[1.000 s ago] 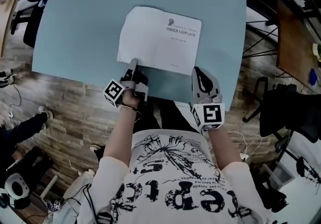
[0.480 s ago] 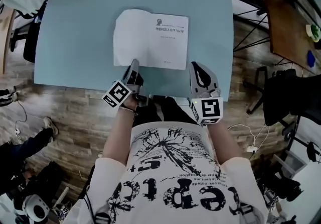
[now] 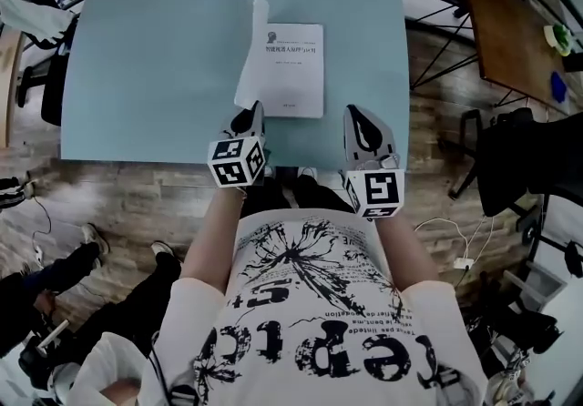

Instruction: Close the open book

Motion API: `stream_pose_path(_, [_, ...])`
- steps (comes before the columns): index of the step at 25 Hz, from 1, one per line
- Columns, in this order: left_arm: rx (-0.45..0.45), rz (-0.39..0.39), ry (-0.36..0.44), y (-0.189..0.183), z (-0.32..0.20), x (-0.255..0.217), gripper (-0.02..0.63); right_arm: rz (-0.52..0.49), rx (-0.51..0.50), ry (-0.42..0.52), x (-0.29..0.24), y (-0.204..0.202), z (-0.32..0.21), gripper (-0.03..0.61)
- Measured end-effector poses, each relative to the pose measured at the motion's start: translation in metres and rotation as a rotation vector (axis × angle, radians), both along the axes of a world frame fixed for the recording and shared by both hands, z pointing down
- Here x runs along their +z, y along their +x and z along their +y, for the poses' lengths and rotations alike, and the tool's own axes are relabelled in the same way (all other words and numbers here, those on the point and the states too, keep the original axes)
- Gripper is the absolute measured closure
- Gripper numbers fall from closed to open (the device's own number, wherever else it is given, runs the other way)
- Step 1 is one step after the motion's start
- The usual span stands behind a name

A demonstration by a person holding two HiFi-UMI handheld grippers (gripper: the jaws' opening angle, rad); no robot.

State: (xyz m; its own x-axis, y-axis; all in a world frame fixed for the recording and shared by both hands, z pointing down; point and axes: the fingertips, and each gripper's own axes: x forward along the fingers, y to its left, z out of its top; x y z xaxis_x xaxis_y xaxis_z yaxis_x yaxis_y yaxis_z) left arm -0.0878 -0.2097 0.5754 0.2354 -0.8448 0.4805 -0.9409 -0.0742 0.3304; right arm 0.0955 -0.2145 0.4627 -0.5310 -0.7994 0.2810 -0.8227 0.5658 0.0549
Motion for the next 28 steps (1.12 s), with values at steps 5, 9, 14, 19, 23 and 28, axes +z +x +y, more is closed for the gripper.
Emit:
stream_pose_path(5, [0.177,-0.272,-0.015,0.032,-0.005,0.01,0.591,0.003,0.029,0.007,-0.004,0.019,0.002,0.568])
stream_pose_path(9, [0.305,-0.433,-0.051,0.054,-0.008,0.028,0.591,0.008,0.055,0.0,-0.001,0.035,0.003,0.568])
stream_pose_path(14, [0.42,-0.545,-0.116,0.071,-0.011,0.049,0.589,0.012,0.077,-0.01,0.004,0.047,0.003,0.568])
stream_pose_path(19, [0.496,-0.577,-0.209,0.079,-0.009,0.07,0.578,0.018,0.088,-0.009,0.005,0.052,0.004,0.568])
stream_pose_path(23, [0.523,-0.57,-0.245,0.082,-0.009,0.076,0.551,0.024,0.093,-0.007,0.004,0.053,0.004,0.568])
stream_pose_path(28, [0.594,-0.499,-0.279,0.086,-0.004,0.075,0.521,0.028,0.094,0.0,0.0,0.048,0.004,0.568])
